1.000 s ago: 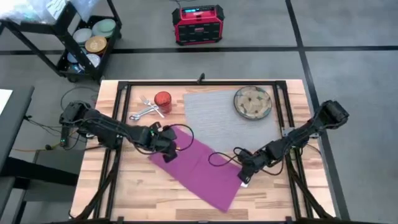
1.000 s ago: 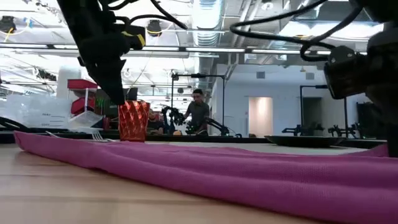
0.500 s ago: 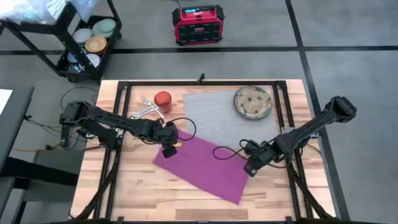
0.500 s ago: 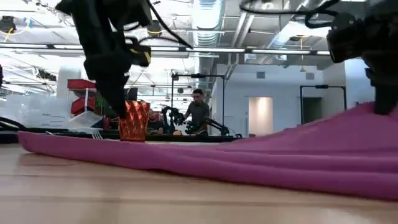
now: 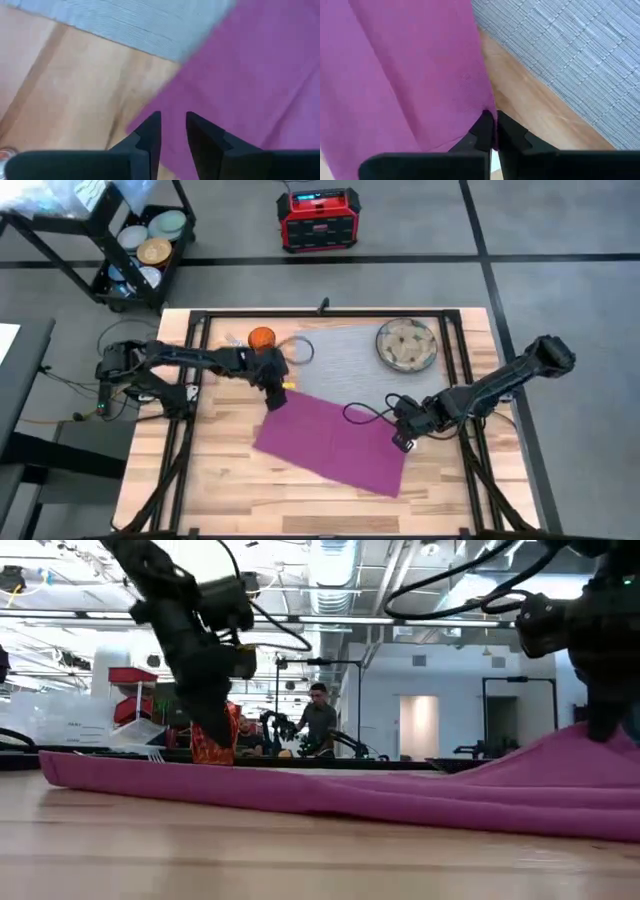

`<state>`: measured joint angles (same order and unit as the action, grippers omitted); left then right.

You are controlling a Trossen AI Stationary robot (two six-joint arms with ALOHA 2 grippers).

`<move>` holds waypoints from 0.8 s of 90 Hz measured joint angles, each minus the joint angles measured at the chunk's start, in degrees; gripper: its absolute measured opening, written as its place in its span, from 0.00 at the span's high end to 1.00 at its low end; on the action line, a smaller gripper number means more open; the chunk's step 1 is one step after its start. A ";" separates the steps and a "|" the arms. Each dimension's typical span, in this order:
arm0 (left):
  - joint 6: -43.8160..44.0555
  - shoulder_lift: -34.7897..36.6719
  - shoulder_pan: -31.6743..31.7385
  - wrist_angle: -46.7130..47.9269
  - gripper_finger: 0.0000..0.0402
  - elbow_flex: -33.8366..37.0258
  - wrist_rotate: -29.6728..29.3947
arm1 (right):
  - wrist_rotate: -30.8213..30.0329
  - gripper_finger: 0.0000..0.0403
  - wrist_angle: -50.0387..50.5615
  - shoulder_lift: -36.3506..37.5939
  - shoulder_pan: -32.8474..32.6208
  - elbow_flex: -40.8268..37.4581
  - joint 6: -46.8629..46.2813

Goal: Set table place
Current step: Fold the purple napkin

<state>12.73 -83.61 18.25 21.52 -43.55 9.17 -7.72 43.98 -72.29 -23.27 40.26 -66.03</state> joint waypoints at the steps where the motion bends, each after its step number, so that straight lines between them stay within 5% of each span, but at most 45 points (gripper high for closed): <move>1: 0.02 0.00 0.38 -0.10 0.81 0.00 0.50 | -0.02 0.97 -0.12 0.00 0.00 -0.04 0.02; 39: -6.95 0.00 1.58 4.33 0.67 0.00 2.15 | -2.96 0.63 0.21 0.00 -1.92 -0.10 -2.77; 58: -8.04 -3.31 -1.44 3.07 0.67 -0.06 -0.98 | -3.99 0.62 0.55 -0.02 -1.70 -0.10 -3.04; 72: -8.16 -6.82 -4.46 0.08 0.67 -0.12 -9.62 | -4.45 0.64 0.54 -0.02 -1.71 -0.10 -3.45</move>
<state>4.57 -90.43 13.79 21.60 -43.67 -0.44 -12.16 44.52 -72.31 -24.98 40.16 -69.48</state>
